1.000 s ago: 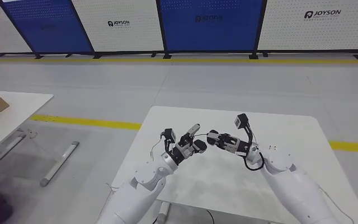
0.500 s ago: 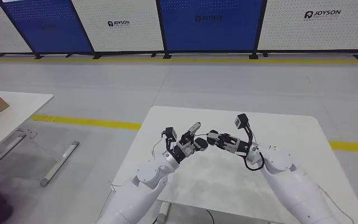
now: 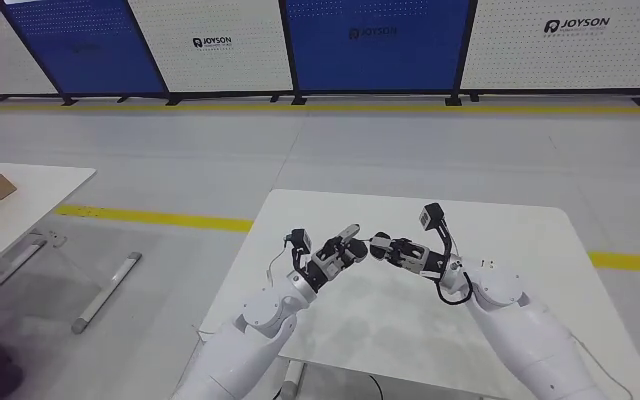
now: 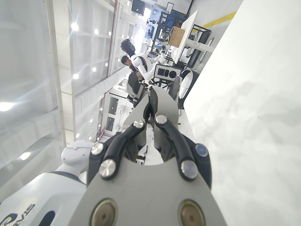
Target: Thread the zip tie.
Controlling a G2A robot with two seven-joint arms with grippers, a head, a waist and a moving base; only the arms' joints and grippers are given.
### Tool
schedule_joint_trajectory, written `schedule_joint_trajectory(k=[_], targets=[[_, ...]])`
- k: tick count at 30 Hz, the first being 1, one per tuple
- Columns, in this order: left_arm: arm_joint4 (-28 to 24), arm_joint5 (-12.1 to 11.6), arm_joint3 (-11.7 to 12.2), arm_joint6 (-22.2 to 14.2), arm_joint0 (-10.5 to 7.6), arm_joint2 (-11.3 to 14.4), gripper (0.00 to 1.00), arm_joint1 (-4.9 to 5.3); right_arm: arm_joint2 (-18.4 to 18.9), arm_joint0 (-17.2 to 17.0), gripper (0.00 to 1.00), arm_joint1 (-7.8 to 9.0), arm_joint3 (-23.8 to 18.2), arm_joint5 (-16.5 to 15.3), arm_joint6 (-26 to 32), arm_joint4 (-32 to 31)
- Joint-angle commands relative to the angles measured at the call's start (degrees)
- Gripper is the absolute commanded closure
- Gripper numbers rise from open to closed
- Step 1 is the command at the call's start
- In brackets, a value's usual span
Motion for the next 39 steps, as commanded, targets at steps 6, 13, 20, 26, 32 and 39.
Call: schedule_joint_trajectory(k=[6, 13, 20, 26, 32, 39], targets=[[0.54, -0.37, -0.25, 0.23, 0.17, -0.12, 0.81, -0.02, 0.00, 0.00, 1.00, 0.00, 0.00, 0.00, 0.00, 0.00], [2.13, -0.51, -0.37, 0.87, 0.29, -0.03, 0.78, -0.04, 0.00, 0.00, 1.00, 0.00, 0.00, 0.00, 0.00, 0.00], [3.41, -0.77, -0.29, 1.59, 0.23, 0.18, 0.82, -0.11, 0.00, 0.00, 1.00, 0.00, 0.00, 0.00, 0.00, 0.00], [4.40, -1.14, -0.34, 1.96, 0.30, 0.32, 0.94, -0.16, 0.00, 0.00, 1.00, 0.00, 0.00, 0.00, 0.00, 0.00], [5.46, -1.49, -0.23, 2.42, 0.44, 0.55, 1.00, -0.21, 0.00, 0.00, 1.00, 0.00, 0.00, 0.00, 0.00, 0.00], [5.98, -2.34, -0.23, 2.26, 0.70, 0.59, 1.00, -0.25, 0.00, 0.00, 1.00, 0.00, 0.00, 0.00, 0.00, 0.00]])
